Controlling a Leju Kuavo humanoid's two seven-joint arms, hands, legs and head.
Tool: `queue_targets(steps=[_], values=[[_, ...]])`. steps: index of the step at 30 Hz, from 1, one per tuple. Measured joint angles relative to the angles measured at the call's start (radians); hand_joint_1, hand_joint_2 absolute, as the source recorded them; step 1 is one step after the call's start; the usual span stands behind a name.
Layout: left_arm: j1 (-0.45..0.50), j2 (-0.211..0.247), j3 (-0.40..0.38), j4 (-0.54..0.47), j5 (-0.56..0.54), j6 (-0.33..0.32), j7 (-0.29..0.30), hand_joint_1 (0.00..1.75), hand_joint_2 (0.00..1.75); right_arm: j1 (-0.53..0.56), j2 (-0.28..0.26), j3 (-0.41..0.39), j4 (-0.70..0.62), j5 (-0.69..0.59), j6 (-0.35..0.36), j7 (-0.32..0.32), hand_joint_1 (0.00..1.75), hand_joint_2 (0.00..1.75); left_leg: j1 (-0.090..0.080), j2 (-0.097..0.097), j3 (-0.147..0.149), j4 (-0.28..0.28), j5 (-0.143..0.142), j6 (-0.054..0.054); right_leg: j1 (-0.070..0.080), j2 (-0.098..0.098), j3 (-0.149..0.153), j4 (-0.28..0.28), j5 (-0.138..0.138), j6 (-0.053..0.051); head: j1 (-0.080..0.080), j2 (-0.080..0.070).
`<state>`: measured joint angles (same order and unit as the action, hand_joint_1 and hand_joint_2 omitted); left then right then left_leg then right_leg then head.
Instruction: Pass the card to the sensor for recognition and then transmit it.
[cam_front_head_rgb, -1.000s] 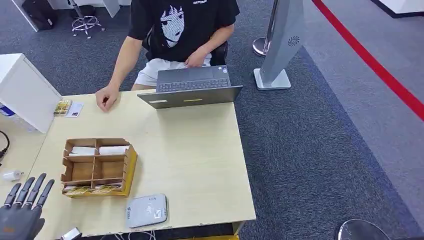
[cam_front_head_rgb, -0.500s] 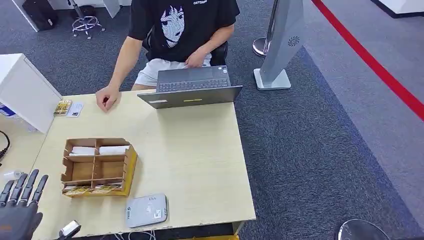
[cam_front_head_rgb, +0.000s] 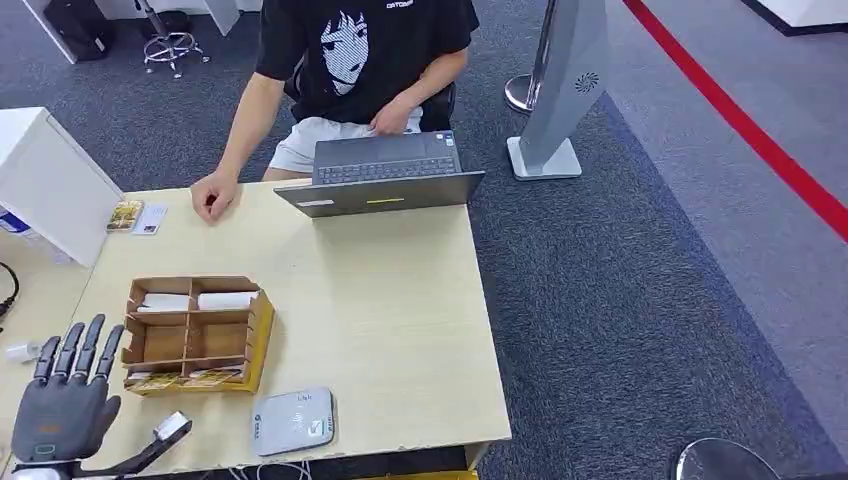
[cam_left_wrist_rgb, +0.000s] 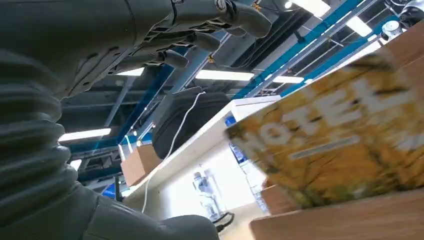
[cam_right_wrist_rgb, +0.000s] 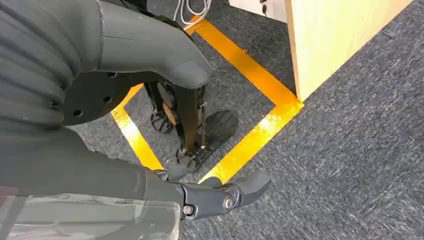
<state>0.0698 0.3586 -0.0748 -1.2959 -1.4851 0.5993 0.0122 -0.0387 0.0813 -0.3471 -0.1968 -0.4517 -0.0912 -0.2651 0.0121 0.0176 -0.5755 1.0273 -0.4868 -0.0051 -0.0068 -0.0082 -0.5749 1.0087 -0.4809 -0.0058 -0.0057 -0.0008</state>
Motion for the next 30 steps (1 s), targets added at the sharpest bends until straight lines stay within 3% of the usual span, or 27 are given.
queue_targets(steps=[10, 30], values=[[-0.025, -0.037, 0.000, 0.037, 0.000, 0.003, -0.031, 0.00, 1.75, -0.001, 0.002, 0.000, 0.000, 0.008, -0.002, 0.004, 0.00, 1.75, 0.000, 0.000, 0.000, 0.000, 0.000, 0.000, 0.000, 0.000, 0.000, 0.000, 0.000, 0.000, 0.000, 0.000], [-0.047, -0.054, 0.000, 0.089, 0.000, 0.020, -0.051, 0.00, 1.75, -0.001, 0.003, 0.000, 0.000, 0.026, -0.035, 0.029, 0.00, 1.75, 0.000, 0.000, 0.000, 0.000, 0.000, 0.000, 0.000, 0.000, 0.000, 0.000, 0.000, 0.000, 0.000, 0.000]])
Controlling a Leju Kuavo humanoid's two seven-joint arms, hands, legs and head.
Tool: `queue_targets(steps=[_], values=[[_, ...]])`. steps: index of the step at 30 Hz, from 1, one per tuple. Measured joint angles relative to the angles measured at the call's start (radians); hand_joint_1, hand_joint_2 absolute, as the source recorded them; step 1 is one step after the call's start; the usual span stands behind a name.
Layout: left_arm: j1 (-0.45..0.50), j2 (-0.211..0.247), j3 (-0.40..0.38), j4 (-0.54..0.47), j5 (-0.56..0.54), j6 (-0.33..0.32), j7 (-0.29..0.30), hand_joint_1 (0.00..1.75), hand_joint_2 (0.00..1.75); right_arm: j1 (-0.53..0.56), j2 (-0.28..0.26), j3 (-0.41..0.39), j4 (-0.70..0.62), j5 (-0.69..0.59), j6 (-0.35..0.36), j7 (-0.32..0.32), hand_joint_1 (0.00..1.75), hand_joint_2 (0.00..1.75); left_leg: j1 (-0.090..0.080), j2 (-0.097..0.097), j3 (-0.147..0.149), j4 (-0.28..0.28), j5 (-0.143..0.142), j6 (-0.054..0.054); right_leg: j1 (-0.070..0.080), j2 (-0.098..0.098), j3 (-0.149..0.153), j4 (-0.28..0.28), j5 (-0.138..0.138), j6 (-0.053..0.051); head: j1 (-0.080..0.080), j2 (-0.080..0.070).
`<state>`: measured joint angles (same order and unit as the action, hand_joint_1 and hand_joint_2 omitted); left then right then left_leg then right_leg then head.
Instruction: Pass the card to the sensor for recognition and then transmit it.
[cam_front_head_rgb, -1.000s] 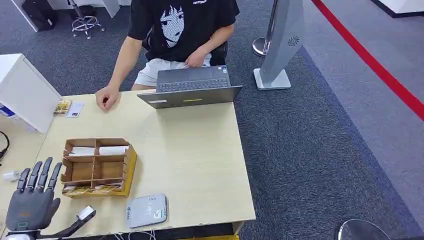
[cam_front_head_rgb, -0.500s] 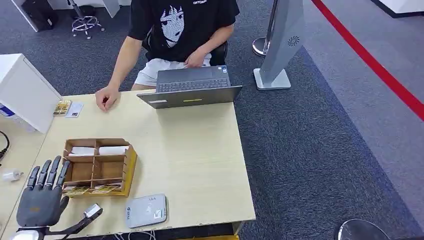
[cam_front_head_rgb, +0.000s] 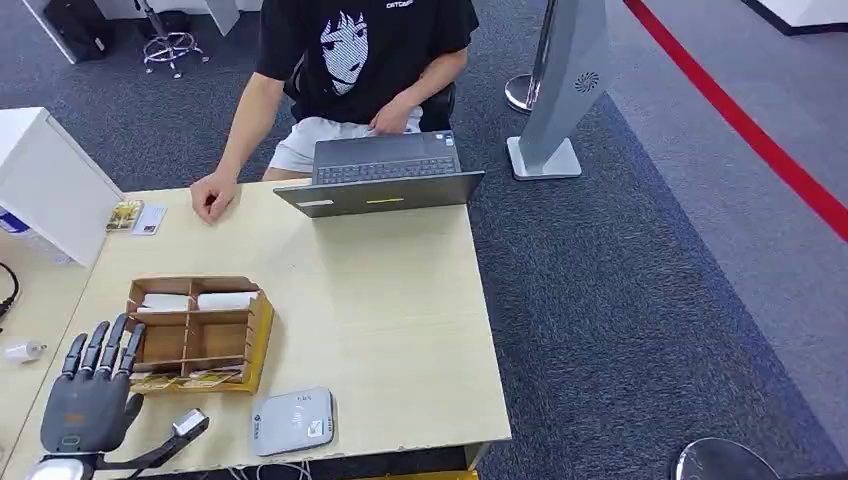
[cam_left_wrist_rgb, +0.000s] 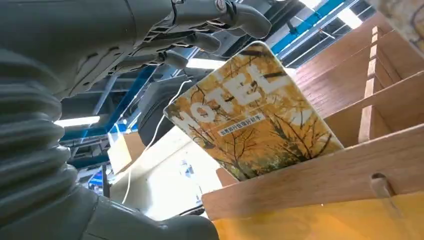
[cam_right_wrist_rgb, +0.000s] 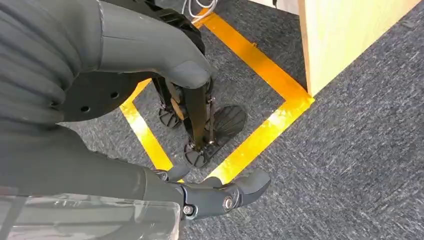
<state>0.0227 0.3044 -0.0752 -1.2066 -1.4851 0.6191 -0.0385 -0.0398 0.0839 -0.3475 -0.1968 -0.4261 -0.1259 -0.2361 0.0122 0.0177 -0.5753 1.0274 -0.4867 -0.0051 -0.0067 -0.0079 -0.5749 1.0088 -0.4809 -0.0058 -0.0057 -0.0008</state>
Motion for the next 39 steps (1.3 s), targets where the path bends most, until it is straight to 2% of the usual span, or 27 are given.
queue_targets(steps=[5, 25, 26, 39], values=[[0.002, -0.009, -0.003, -0.001, 0.001, 0.005, -0.021, 0.00, 1.75, 0.000, 0.000, 0.000, 0.000, 0.008, 0.000, -0.002, 0.00, 1.75, 0.000, 0.000, 0.000, 0.000, 0.000, 0.000, 0.000, 0.000, 0.000, 0.000, 0.000, 0.000, 0.000, 0.000], [0.004, -0.017, -0.032, -0.007, 0.001, 0.008, -0.021, 0.00, 1.75, 0.000, 0.000, 0.000, 0.000, 0.017, -0.004, 0.011, 0.00, 1.75, 0.000, 0.000, 0.000, 0.000, 0.000, 0.000, 0.000, 0.000, 0.000, 0.000, 0.000, 0.000, 0.000, 0.000], [0.004, -0.018, -0.033, -0.007, 0.002, 0.008, -0.021, 1.75, 1.75, 0.000, 0.000, 0.000, 0.000, 0.017, -0.004, 0.011, 0.00, 1.75, 0.000, 0.000, 0.000, 0.000, 0.000, 0.000, 0.000, 0.000, 0.000, 0.000, 0.000, 0.000, 0.000, 0.000], [0.004, -0.018, -0.033, -0.007, 0.003, 0.007, -0.020, 1.75, 1.75, 0.000, 0.000, 0.000, 0.000, 0.019, -0.001, 0.011, 0.00, 1.75, 0.000, 0.000, 0.000, 0.000, 0.000, 0.000, 0.000, 0.000, 0.000, 0.000, 0.000, 0.000, 0.000, 0.000]])
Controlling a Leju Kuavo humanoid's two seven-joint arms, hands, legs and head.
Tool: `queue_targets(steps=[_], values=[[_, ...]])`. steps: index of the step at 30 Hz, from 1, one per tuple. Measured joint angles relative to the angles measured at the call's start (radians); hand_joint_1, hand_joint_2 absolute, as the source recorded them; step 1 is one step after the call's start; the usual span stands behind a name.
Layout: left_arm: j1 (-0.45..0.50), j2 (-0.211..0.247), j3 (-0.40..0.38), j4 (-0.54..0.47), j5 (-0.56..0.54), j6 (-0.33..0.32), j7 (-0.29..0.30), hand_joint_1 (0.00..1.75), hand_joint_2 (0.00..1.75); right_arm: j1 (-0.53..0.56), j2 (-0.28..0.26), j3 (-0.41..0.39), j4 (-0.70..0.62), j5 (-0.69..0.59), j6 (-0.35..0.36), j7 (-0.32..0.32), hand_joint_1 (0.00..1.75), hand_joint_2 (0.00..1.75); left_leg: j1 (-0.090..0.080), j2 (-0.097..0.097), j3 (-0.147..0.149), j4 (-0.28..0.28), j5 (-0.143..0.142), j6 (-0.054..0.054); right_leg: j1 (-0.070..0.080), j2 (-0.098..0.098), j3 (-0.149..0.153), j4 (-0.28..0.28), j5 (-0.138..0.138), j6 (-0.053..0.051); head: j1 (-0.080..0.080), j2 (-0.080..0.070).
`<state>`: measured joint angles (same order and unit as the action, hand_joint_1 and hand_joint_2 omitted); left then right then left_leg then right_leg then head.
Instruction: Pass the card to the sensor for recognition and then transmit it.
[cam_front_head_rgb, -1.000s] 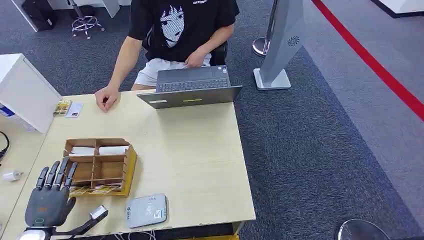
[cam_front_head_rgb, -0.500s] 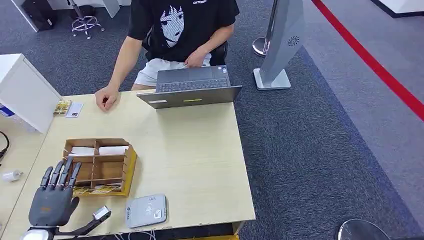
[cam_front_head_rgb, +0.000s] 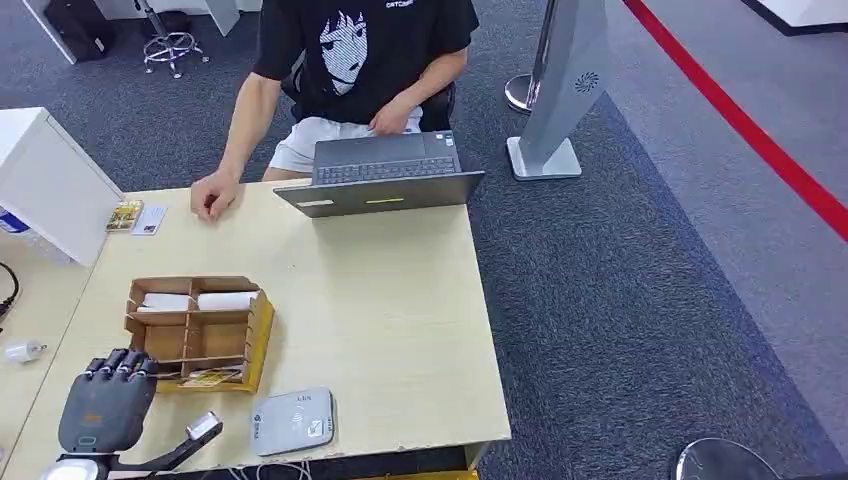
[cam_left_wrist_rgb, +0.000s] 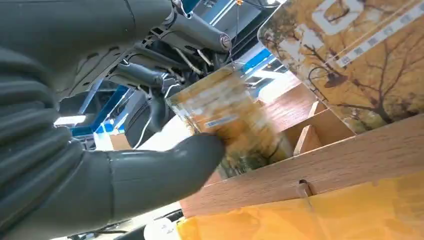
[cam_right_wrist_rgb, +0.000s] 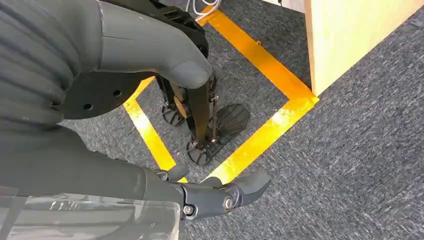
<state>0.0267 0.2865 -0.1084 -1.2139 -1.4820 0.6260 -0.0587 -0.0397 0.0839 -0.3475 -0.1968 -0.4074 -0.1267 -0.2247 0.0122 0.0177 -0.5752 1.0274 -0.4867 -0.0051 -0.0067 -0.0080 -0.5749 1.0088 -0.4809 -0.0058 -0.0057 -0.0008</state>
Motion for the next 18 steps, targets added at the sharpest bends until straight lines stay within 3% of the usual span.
queue_targets(steps=[7, 18], values=[[0.006, 0.000, 0.000, -0.026, 0.003, 0.019, -0.002, 1.75, 1.75, 0.000, 0.000, 0.000, 0.000, 0.006, 0.001, -0.003, 0.00, 1.75, 0.000, 0.000, 0.000, 0.000, 0.000, 0.000, 0.000, 0.000, 0.000, 0.000, 0.000, 0.000, 0.000, 0.000], [-0.034, 0.031, -0.001, -0.262, 0.010, -0.042, -0.024, 1.75, 1.75, 0.000, 0.000, -0.010, 0.000, 0.012, 0.002, -0.006, 0.00, 1.75, 0.000, 0.000, 0.000, 0.000, 0.001, 0.001, 0.000, 0.000, 0.000, 0.000, 0.001, -0.001, 0.000, 0.000]])
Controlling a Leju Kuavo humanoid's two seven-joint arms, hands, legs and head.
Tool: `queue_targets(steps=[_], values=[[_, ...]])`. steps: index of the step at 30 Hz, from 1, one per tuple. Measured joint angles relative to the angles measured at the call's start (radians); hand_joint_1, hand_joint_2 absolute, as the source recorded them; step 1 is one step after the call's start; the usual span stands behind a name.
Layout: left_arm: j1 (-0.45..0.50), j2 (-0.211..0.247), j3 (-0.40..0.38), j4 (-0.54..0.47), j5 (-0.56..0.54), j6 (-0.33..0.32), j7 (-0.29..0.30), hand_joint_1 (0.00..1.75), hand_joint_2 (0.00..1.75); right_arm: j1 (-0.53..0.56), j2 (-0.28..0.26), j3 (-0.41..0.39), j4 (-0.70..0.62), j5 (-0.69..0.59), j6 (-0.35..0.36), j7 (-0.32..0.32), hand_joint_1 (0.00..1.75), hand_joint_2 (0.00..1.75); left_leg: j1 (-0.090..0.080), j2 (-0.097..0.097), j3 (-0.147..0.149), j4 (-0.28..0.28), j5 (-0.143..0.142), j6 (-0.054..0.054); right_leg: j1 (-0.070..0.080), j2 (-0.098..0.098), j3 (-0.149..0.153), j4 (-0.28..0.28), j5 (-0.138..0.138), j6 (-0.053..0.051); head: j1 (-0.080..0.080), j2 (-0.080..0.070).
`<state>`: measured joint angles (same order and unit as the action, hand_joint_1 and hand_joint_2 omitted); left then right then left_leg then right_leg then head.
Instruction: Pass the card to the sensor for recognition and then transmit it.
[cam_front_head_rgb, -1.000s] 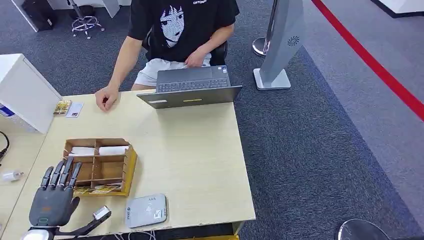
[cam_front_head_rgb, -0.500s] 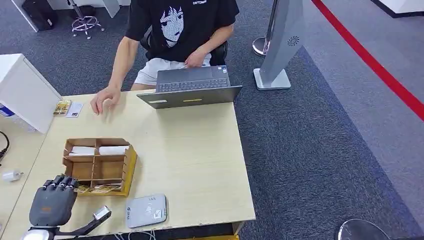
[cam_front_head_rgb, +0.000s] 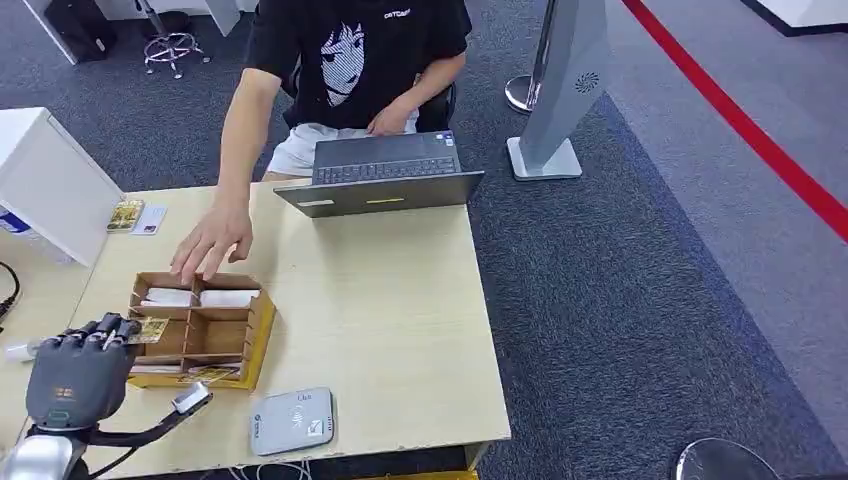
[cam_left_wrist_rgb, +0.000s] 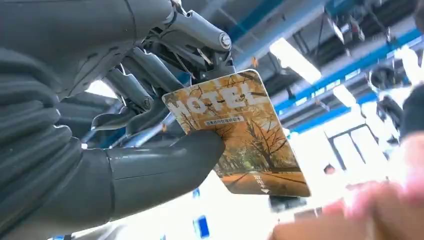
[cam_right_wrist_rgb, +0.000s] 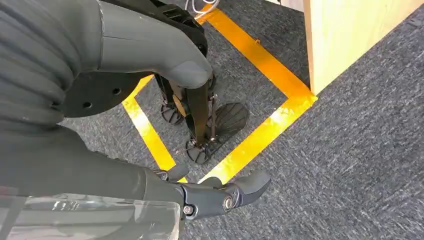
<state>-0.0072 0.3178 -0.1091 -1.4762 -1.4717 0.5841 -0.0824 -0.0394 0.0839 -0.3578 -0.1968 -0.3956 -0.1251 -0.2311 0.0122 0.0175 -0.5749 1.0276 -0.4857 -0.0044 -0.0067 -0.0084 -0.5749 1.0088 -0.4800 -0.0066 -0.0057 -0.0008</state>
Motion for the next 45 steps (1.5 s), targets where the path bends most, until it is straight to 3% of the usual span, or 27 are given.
queue_targets(steps=[7, 18, 22, 23, 24, 40, 43, 45], values=[[-0.129, 0.026, -0.003, -0.055, 0.009, -0.126, -0.008, 1.75, 1.75, 0.000, 0.000, -0.007, 0.000, 0.014, 0.009, -0.004, 0.00, 1.75, 0.000, 0.000, 0.000, 0.000, 0.001, 0.000, 0.000, 0.000, 0.000, 0.000, 0.001, 0.000, 0.000, 0.000], [-0.276, 0.039, -0.020, 0.015, 0.019, -0.165, 0.011, 1.75, 1.75, -0.002, 0.000, -0.007, 0.000, 0.036, 0.017, 0.004, 0.00, 1.75, 0.000, 0.000, 0.000, 0.000, 0.001, 0.000, 0.000, 0.001, 0.000, 0.000, 0.001, 0.000, 0.000, 0.000], [-0.285, 0.041, -0.022, 0.030, 0.022, -0.161, 0.011, 1.75, 1.75, -0.003, 0.000, -0.008, 0.000, 0.037, 0.011, 0.007, 0.00, 1.75, 0.000, 0.001, 0.000, 0.000, 0.001, 0.000, 0.000, 0.001, 0.000, 0.000, 0.001, 0.000, 0.000, 0.000], [-0.285, 0.042, -0.023, 0.034, 0.022, -0.161, 0.011, 0.33, 1.75, -0.003, 0.000, -0.008, 0.000, 0.037, 0.011, 0.007, 0.00, 1.75, 0.000, 0.001, 0.000, 0.000, 0.001, 0.000, 0.000, 0.001, 0.000, 0.000, 0.001, 0.000, 0.000, 0.000], [-0.286, 0.042, -0.023, 0.037, 0.023, -0.161, 0.011, 0.00, 1.75, -0.003, 0.000, -0.008, 0.000, 0.037, 0.011, 0.007, 0.00, 1.75, 0.000, 0.001, 0.000, 0.000, 0.001, 0.000, 0.000, 0.002, 0.000, 0.000, 0.001, 0.000, 0.000, 0.000], [-0.273, 0.048, -0.023, 0.039, 0.027, -0.142, 0.014, 0.00, 1.75, -0.002, 0.000, -0.009, 0.000, 0.043, 0.011, 0.011, 0.00, 1.75, 0.000, 0.001, 0.000, 0.000, 0.001, 0.000, 0.000, 0.001, 0.000, 0.000, 0.001, 0.000, 0.000, 0.000], [-0.263, 0.048, -0.022, 0.035, 0.031, -0.116, 0.017, 0.00, 1.75, -0.002, 0.000, -0.013, 0.000, 0.043, 0.005, 0.011, 0.00, 1.75, 0.000, 0.001, 0.000, 0.000, 0.001, 0.000, 0.000, 0.001, 0.000, 0.000, 0.001, 0.000, 0.000, 0.000], [-0.241, 0.040, -0.014, 0.016, 0.063, -0.056, 0.016, 0.00, 1.75, -0.002, 0.000, -0.016, 0.000, 0.043, -0.003, 0.011, 0.00, 1.75, 0.000, 0.001, 0.000, 0.000, 0.001, 0.000, 0.000, 0.002, 0.000, 0.000, 0.001, 0.000, 0.000, 0.000]])
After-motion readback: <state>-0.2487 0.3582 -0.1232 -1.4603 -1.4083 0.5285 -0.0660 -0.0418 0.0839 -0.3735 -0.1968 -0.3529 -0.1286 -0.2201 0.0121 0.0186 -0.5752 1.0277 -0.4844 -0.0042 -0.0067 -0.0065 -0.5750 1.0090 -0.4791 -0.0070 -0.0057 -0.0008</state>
